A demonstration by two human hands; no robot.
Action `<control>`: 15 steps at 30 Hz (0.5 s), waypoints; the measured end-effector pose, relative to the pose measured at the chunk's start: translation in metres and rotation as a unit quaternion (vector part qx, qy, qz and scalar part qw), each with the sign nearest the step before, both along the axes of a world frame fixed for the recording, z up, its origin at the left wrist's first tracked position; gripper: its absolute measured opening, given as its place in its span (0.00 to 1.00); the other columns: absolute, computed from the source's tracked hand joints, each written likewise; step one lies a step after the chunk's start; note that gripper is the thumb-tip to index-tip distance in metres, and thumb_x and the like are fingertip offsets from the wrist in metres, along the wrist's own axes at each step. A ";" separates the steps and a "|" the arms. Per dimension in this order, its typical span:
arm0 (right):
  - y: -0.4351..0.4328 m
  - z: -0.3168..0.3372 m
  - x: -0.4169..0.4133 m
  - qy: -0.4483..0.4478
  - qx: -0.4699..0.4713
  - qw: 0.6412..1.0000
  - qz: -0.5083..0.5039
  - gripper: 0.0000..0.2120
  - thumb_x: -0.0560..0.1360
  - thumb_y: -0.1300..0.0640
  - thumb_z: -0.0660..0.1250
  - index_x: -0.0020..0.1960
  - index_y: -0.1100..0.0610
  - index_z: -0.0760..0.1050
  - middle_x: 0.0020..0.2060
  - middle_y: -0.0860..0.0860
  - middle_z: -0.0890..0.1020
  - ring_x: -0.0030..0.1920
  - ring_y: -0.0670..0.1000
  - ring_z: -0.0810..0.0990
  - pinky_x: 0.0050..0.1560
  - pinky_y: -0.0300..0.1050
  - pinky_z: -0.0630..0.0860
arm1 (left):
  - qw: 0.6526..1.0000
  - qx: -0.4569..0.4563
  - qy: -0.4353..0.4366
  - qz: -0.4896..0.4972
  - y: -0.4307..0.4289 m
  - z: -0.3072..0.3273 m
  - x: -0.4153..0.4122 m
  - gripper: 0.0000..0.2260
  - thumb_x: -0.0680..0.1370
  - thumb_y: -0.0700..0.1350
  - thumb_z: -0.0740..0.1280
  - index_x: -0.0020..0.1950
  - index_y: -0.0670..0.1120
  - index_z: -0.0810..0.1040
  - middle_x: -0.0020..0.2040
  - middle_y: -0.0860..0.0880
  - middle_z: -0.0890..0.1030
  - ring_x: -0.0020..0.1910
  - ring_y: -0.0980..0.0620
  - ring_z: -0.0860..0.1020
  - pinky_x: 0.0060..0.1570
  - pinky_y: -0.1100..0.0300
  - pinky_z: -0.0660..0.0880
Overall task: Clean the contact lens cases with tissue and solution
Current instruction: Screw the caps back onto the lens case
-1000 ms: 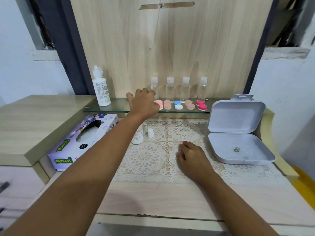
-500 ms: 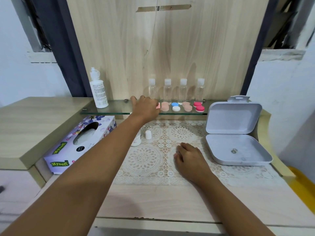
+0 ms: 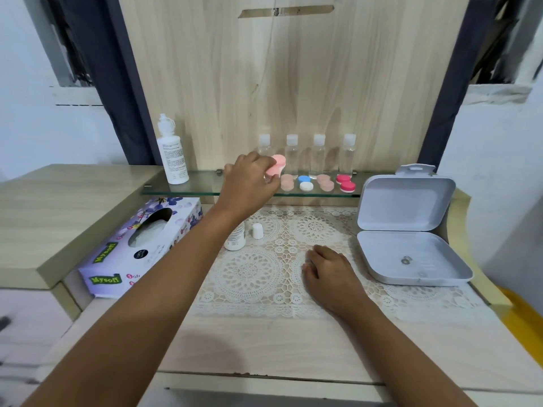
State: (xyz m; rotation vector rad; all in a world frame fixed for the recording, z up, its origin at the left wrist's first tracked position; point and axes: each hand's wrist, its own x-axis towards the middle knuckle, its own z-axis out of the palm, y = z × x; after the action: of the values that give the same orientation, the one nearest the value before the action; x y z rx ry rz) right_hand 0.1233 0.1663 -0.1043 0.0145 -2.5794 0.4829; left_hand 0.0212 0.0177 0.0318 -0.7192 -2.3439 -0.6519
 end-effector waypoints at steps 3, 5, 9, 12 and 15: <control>0.001 0.000 0.000 -0.005 -0.003 1.000 0.000 0.11 0.71 0.57 0.54 0.38 0.61 0.72 0.37 0.53 0.75 0.39 0.55 0.73 0.43 0.47 0.69 | 0.993 0.044 -0.060 -0.092 -0.009 -0.010 0.022 0.16 0.76 0.43 0.66 0.63 0.43 0.76 0.53 0.51 0.75 0.49 0.56 0.72 0.45 0.72 0.64; 0.001 0.000 0.000 -0.009 -0.006 1.000 0.001 0.10 0.71 0.57 0.55 0.38 0.61 0.72 0.37 0.53 0.75 0.40 0.55 0.73 0.44 0.47 0.69 | 0.987 0.029 -0.101 -0.121 -0.015 -0.022 0.033 0.16 0.75 0.42 0.66 0.63 0.43 0.76 0.52 0.53 0.74 0.44 0.63 0.71 0.43 0.79 0.64; 0.001 0.001 0.001 -0.018 -0.022 1.000 0.007 0.12 0.72 0.57 0.54 0.40 0.62 0.74 0.40 0.53 0.77 0.42 0.55 0.74 0.48 0.48 0.72 | 0.969 -0.024 -0.200 -0.146 -0.020 -0.053 0.042 0.15 0.75 0.42 0.66 0.63 0.45 0.76 0.55 0.52 0.76 0.46 0.62 0.72 0.43 0.75 0.68; 0.002 0.002 0.002 -0.033 -0.061 0.998 0.002 0.11 0.72 0.58 0.56 0.44 0.62 0.75 0.43 0.54 0.78 0.45 0.56 0.75 0.50 0.49 0.72 | 0.953 -0.048 -0.257 -0.153 -0.020 -0.074 0.045 0.16 0.75 0.42 0.66 0.63 0.46 0.76 0.56 0.51 0.77 0.47 0.59 0.75 0.42 0.72 0.69; 0.003 0.005 0.002 -0.052 -0.104 0.993 -0.001 0.14 0.73 0.59 0.58 0.56 0.60 0.74 0.52 0.56 0.79 0.54 0.57 0.75 0.55 0.47 0.70 | 0.945 -0.049 -0.278 -0.163 -0.019 -0.090 0.049 0.15 0.74 0.41 0.65 0.61 0.46 0.77 0.57 0.52 0.77 0.51 0.57 0.75 0.48 0.71 0.70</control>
State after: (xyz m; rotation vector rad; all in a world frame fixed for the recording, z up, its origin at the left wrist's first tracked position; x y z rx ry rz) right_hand 0.1250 0.1689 -0.0991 -0.0886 -2.6149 0.7682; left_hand 0.0699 -0.0008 -0.0584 -1.0993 -2.8083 -0.9938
